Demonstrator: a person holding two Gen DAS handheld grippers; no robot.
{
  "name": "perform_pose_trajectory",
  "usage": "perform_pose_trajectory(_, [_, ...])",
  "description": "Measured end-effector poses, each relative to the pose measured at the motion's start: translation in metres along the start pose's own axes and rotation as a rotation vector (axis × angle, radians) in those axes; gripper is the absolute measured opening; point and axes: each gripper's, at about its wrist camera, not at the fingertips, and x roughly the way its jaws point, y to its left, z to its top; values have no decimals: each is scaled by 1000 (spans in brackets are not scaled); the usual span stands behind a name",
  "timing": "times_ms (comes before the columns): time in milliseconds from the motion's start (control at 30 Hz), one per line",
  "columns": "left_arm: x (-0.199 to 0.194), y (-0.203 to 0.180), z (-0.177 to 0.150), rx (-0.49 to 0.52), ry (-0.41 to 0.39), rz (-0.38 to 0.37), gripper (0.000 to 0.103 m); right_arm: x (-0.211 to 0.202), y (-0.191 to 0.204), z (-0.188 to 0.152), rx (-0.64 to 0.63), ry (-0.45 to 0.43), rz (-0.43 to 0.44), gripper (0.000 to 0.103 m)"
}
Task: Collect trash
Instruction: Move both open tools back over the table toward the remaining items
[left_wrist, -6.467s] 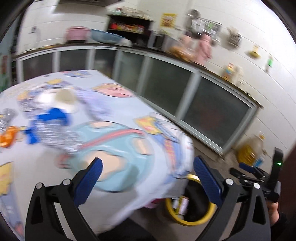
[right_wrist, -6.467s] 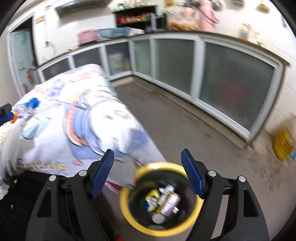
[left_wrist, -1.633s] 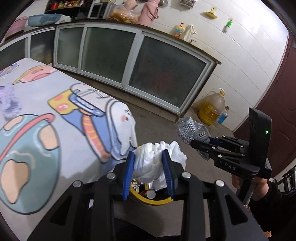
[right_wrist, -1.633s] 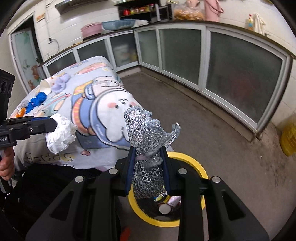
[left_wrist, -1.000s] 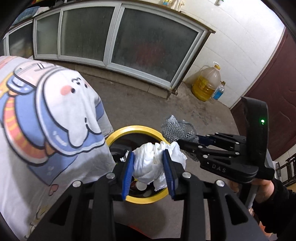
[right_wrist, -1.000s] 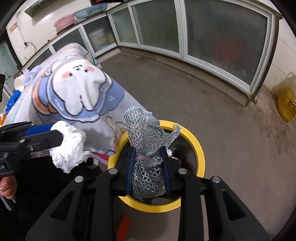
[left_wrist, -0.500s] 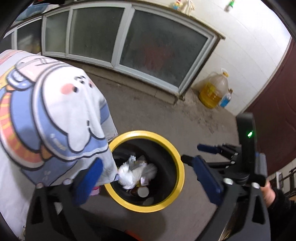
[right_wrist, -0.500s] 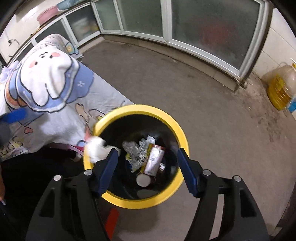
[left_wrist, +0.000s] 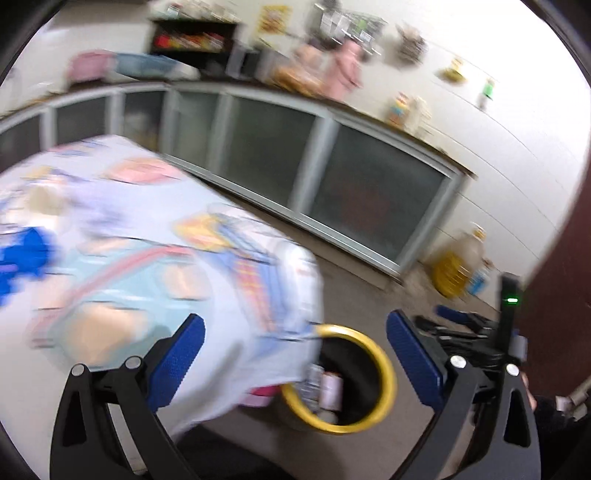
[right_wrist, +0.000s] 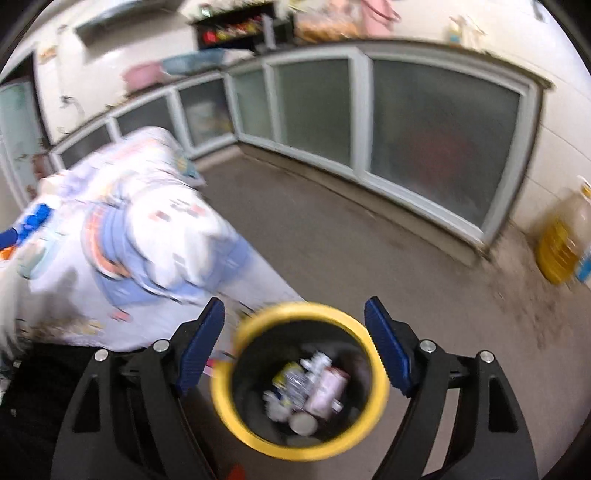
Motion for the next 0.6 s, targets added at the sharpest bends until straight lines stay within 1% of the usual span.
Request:
perform_pose_trajectory(33, [-19,19,0,-23,-27,53,95,-2,15,7,-26,-21,27,74])
perform_pose_trajectory(67, [-33,34,1,-39,-41,91,95,-4,30,14,-55,-36,57,74])
perform_pose_trajectory(100, [-52,54,0,-62,-59,153,95,-5,45,21,-80,-50,89,74])
perform_pose_trajectory(133, [-64,67,-2,-75,-69,192,95,-5,58,25,-97,-59,110,75])
perform_pose_trajectory(200, [-92,100,-4,-90,-97,319,95,-4,87,35,-139,-74,166,75])
perform_pose_trajectory(267, [-111,127,-5,-100,-103,419,95,1,120,47,-185,-84,221,75])
perform_pose_trajectory(300, [-122,141,-6,-112,-100,457,95,4,132,50,-202,-86,240,75])
perform_pose_trajectory(367, [-145,163,-5,-141,-120,509,95,10,162,58,-244,-88,281,75])
perform_pose_trajectory(433, [-158,180,-4,-166,-133,542,95,14,191,63,-285,-88,311,75])
perform_pose_trajectory(533, [-169,208,-4,-199,-140,619,95,19,225,70,-327,-92,351,75])
perform_pose_trajectory(600, [-175,224,-6,-213,-142,644,95,21,243,73,-342,-95,372,75])
